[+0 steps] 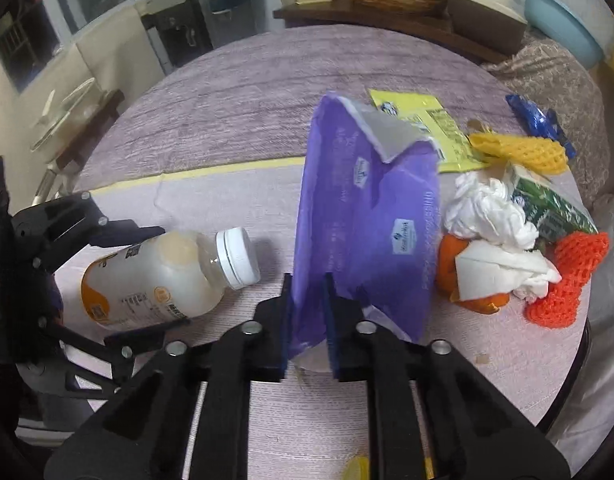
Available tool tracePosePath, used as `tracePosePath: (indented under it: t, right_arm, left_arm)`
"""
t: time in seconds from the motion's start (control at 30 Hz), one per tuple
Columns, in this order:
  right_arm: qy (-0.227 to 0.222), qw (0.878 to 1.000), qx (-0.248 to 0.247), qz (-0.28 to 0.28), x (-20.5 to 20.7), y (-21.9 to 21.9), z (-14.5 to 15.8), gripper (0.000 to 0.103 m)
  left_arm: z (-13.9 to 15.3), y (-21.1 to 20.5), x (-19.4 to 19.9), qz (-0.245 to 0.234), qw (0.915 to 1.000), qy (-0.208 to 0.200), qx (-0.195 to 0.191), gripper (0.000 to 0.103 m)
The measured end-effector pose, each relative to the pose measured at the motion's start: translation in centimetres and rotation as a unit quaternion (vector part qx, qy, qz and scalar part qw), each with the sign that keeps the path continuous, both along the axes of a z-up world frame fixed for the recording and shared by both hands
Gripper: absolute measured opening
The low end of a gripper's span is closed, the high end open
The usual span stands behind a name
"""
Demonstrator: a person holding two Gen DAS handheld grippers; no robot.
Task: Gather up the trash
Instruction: 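Carry bottle and purple bag to the black bin and release both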
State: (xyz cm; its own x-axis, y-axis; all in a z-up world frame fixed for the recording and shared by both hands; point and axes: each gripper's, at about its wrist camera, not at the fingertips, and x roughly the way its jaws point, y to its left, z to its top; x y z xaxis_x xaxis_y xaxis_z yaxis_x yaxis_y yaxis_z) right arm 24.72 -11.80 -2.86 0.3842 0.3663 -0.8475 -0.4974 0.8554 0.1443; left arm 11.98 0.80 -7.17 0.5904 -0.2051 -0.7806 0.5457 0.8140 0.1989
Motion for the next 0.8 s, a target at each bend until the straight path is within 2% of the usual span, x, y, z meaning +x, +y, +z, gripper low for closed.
tracePosePath:
  t: [0.1, 0.4, 0.63, 0.8]
  right_arm:
    - [-0.024, 0.999, 0.035, 0.012, -0.7, -0.4, 1.7, 0.003]
    - [-0.079, 0.988, 0.129, -0.013, -1.7, -4.7, 6.7, 0.002]
    - [-0.123, 0.974, 0.17, -0.081, -2.3, -12.0, 9.3, 0.002]
    - [-0.156, 0.956, 0.184, -0.166, -3.6, -20.1, 9.8, 0.002]
  left_arm:
    - [0.5, 0.8, -0.1, 0.013, 0.9998, -0.008, -0.015, 0.062]
    - [4.8, 0.8, 0.7, 0.029, 0.9956, -0.048, -0.075, 0.062]
    - [8.5, -3.9, 3.0, -0.023, 0.9934, -0.071, -0.087, 0.062]
    - [11.5, -9.8, 5.8, -0.08, 0.9901, -0.059, -0.099, 0.062]
